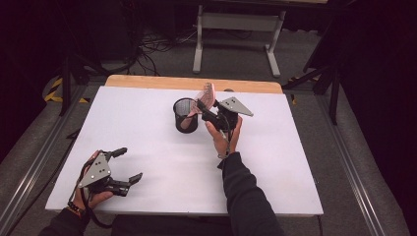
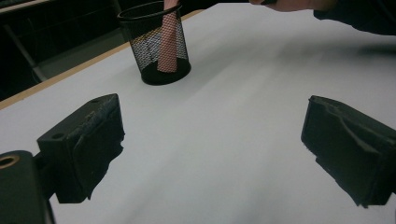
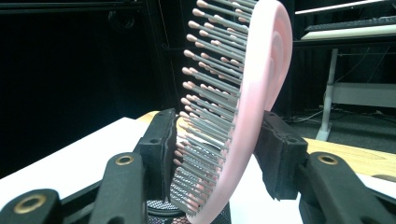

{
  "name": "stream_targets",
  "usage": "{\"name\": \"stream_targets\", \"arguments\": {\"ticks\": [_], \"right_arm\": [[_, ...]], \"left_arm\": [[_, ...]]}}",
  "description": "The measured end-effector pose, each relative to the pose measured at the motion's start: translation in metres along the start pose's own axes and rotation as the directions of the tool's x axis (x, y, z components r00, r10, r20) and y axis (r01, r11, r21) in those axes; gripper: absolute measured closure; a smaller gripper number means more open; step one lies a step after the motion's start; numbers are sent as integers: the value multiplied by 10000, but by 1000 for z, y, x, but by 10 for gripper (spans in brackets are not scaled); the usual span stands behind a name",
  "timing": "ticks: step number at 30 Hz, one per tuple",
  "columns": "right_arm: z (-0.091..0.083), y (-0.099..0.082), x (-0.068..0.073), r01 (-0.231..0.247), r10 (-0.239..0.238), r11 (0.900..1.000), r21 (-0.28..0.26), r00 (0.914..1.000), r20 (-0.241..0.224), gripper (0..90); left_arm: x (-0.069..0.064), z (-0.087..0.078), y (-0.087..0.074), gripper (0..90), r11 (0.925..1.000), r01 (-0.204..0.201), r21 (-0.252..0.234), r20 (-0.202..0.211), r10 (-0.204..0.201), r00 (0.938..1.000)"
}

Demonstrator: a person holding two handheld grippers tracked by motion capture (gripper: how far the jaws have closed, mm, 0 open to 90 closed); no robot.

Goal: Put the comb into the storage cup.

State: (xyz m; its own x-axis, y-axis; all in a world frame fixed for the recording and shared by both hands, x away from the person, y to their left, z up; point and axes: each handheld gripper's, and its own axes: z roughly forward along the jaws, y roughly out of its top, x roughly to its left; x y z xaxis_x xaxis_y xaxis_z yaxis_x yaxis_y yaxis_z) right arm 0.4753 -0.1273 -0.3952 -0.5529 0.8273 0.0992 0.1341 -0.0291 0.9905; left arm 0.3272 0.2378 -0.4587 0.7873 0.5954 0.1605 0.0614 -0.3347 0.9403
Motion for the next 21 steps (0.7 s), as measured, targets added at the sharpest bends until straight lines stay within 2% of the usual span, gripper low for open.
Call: {"name": "stream_targets", "arguments": {"ticks": [11, 13, 18, 21], "right_arm": [[-1, -1, -4, 24, -28, 9998, 216, 9998, 186, 500], [-2, 2, -2, 350, -355, 9989, 297, 9992, 169, 498], [-3, 3, -2, 432, -440, 9984, 374, 9988, 216, 496], [-4, 4, -2, 635, -647, 9968, 476, 9976, 240, 495]], "left_arm": [[1, 0, 0, 67, 10000, 64, 17, 47, -64, 10000], [0, 0, 0, 67, 10000, 48, 31, 28, -48, 10000], [1, 0, 0, 70, 10000, 43, 29, -39, -43, 10000], [1, -1, 0, 70, 10000, 66, -35, -68, -66, 10000]]}}
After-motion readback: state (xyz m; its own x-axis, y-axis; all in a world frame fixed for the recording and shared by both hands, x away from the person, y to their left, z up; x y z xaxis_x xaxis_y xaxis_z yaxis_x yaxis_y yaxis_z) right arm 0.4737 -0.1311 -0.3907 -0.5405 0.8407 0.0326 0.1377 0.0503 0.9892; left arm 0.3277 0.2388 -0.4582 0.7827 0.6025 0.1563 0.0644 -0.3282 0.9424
